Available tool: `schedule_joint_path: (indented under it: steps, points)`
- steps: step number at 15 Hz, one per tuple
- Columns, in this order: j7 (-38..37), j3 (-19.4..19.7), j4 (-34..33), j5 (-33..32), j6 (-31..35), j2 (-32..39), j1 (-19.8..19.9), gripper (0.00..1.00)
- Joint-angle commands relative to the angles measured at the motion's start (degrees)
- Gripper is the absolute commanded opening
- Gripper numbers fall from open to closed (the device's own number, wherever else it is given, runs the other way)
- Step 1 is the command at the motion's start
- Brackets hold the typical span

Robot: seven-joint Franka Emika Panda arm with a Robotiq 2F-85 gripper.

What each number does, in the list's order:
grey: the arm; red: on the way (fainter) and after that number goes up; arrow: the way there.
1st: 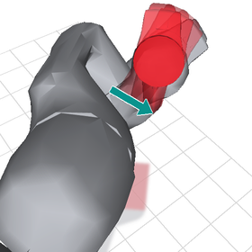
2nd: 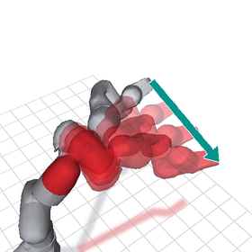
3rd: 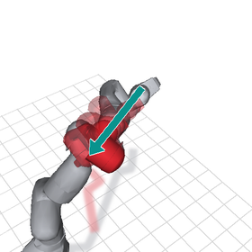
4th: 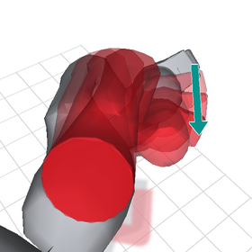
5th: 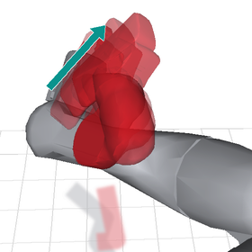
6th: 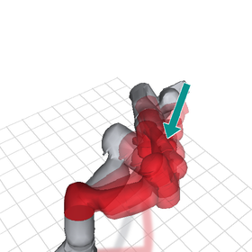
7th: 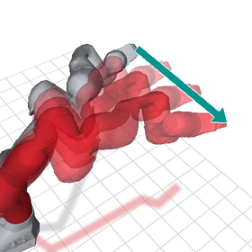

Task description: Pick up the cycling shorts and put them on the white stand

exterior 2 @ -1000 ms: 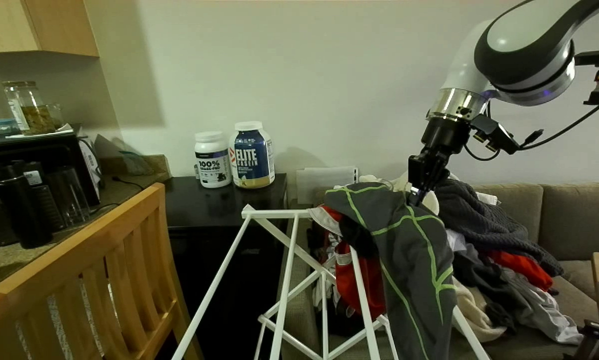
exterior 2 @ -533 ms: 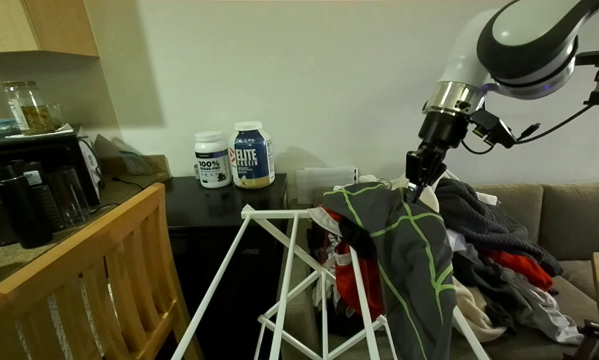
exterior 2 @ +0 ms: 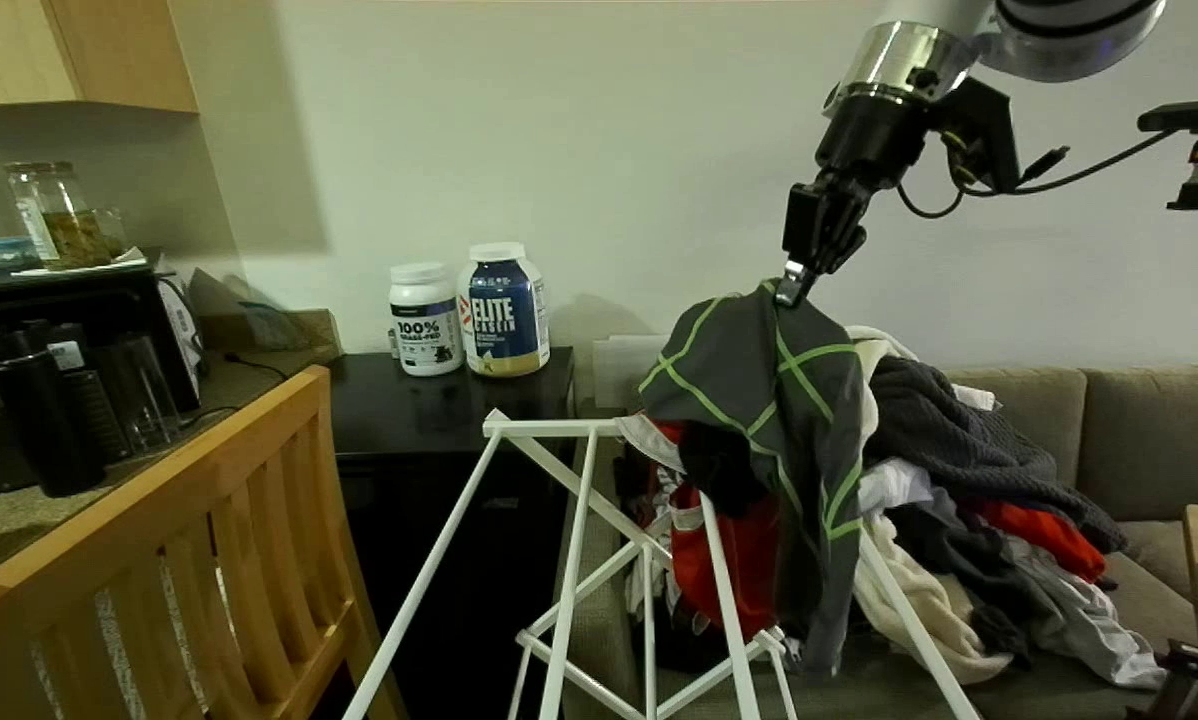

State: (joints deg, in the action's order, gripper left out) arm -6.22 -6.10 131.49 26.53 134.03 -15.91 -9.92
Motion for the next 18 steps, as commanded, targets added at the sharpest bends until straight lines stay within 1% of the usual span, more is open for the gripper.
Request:
schedule_joint_path:
  steps: [1, 5, 13, 18]
  points:
    - [-1.5, -0.9, -3.6, -1.0, -3.0, -0.7, -0.1, 0.01]
    - [-2.4, -2.5, -8.1, -1.7, -3.9, 0.4, -0.4, 0.01]
    - [-6.7, -5.7, -17.6, -3.6, -2.9, 3.6, -0.5, 0.01]
    - [-7.6, -7.0, -20.8, -4.8, -1.1, 6.0, -0.8, 0.01]
